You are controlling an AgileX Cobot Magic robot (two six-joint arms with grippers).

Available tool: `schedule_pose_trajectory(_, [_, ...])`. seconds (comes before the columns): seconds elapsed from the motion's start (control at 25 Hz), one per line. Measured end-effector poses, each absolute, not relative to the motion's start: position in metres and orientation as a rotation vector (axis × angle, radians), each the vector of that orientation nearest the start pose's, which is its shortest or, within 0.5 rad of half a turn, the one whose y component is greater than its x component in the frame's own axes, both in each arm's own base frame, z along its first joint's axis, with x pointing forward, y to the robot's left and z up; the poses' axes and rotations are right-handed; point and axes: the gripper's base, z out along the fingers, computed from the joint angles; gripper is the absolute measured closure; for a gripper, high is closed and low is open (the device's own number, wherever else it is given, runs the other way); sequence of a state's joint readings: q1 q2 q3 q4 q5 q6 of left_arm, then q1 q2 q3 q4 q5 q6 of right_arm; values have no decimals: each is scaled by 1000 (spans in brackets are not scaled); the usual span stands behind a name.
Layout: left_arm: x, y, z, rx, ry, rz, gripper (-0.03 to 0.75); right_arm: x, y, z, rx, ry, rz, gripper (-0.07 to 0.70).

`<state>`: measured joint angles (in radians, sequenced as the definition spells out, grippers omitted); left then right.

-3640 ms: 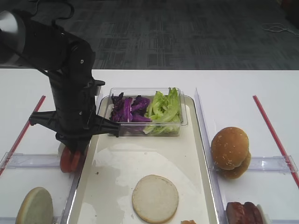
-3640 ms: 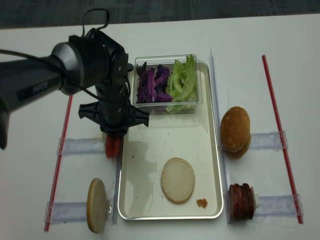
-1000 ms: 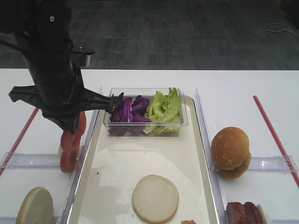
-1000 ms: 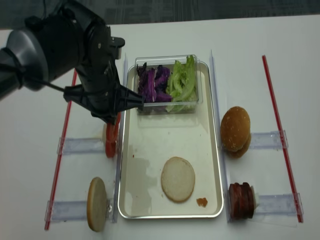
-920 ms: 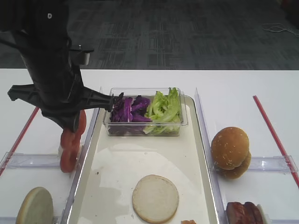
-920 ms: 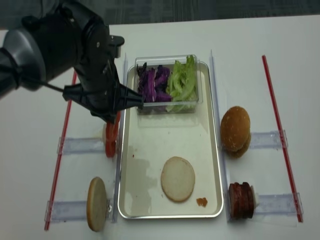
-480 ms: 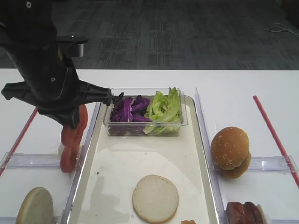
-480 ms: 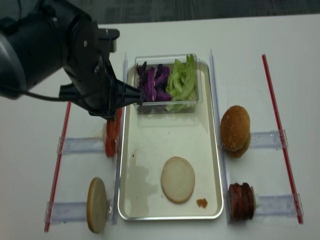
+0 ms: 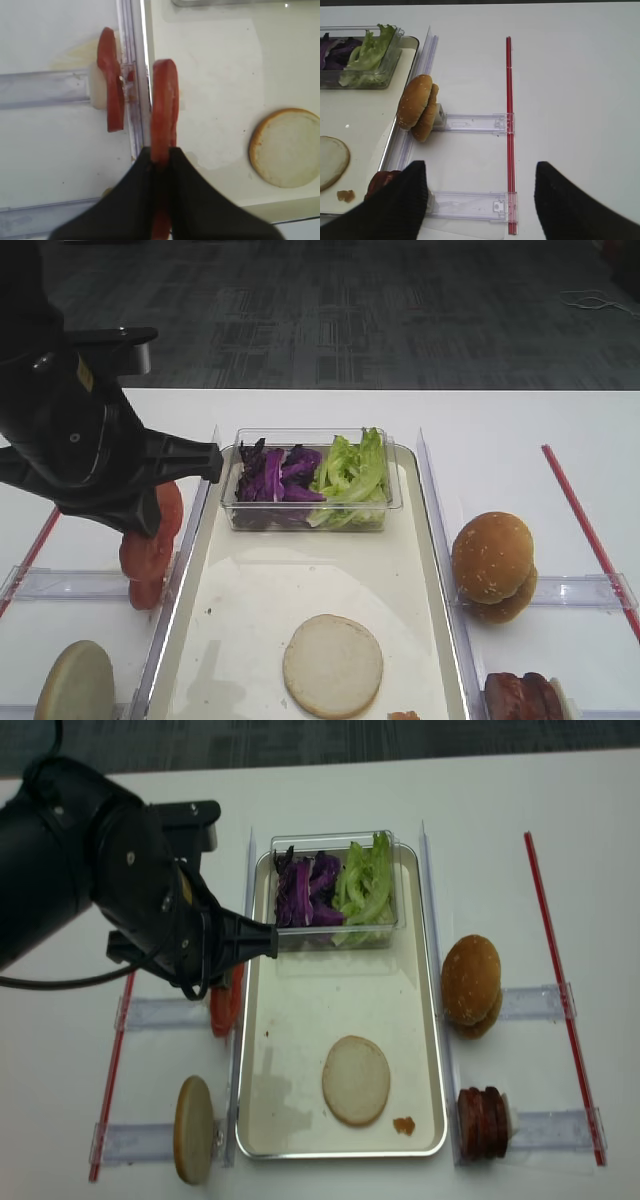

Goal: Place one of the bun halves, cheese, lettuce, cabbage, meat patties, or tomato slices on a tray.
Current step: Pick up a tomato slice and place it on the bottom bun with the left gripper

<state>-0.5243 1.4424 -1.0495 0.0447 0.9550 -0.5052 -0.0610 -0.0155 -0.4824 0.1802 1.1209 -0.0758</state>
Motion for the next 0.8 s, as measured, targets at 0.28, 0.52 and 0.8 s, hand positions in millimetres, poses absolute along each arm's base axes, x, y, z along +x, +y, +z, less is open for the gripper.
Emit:
schedule_pose_trajectory(0.28, [226, -132, 260, 61, 2858, -242, 650, -8, 15, 269, -32, 2093, 134, 163])
schedule_pose_trajectory(0.52, [212, -128, 254, 50, 2849, -309, 650, -8, 15, 269, -32, 2093, 134, 163])
schedule_pose_trajectory(0.8, [206, -129, 257, 53, 2827, -389, 650, -8, 15, 269, -32, 2093, 134, 163])
